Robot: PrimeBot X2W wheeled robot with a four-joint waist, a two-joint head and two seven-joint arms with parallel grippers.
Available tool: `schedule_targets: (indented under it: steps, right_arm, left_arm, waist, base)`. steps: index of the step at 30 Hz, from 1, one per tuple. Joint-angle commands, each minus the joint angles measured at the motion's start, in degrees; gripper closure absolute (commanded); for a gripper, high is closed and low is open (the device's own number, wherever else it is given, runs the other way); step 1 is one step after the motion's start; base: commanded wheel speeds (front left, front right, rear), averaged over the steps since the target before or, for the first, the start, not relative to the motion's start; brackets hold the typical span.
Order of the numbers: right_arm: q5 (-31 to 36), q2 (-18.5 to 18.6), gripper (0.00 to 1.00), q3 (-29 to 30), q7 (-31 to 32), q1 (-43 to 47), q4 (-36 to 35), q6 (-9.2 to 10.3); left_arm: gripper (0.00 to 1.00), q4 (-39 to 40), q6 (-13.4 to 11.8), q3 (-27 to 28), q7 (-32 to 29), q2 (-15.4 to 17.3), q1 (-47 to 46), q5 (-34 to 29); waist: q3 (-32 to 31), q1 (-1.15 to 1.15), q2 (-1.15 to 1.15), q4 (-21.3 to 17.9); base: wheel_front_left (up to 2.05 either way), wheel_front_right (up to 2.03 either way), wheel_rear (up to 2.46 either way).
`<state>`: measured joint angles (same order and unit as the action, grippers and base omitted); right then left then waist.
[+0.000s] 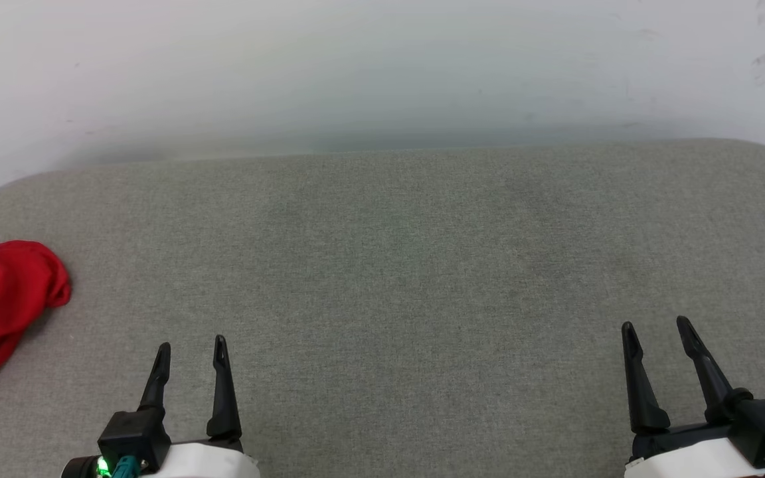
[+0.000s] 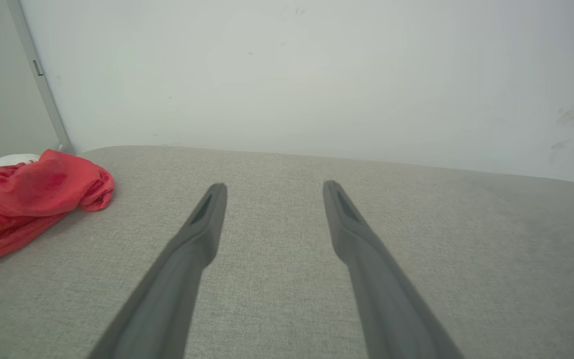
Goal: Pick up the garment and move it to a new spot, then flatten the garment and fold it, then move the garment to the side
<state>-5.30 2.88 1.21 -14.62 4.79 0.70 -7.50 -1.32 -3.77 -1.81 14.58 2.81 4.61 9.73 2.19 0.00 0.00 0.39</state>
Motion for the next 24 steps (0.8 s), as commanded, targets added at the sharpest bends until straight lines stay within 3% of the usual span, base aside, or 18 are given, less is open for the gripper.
schedule_targets:
  steps: [1,24]
  right_arm:
    - [0.8,0.0,0.00,0.1,-0.4,0.6,-0.5,0.02]
    - [-2.3,0.0,0.00,0.9,-0.6,1.1,-0.2,0.02]
  left_arm:
    - [0.00,0.1,-0.1,-0.2,0.4,0.1,0.8,-0.9]
    - [0.00,-1.1,0.5,0.3,0.7,0.1,0.5,-0.4]
  waist:
    - [0.0,0.00,0.00,0.0]
    - [0.1,0.00,0.00,-0.1]
  base:
    - [0.00,0.00,0.00]
    - [0.00,0.00,0.00]
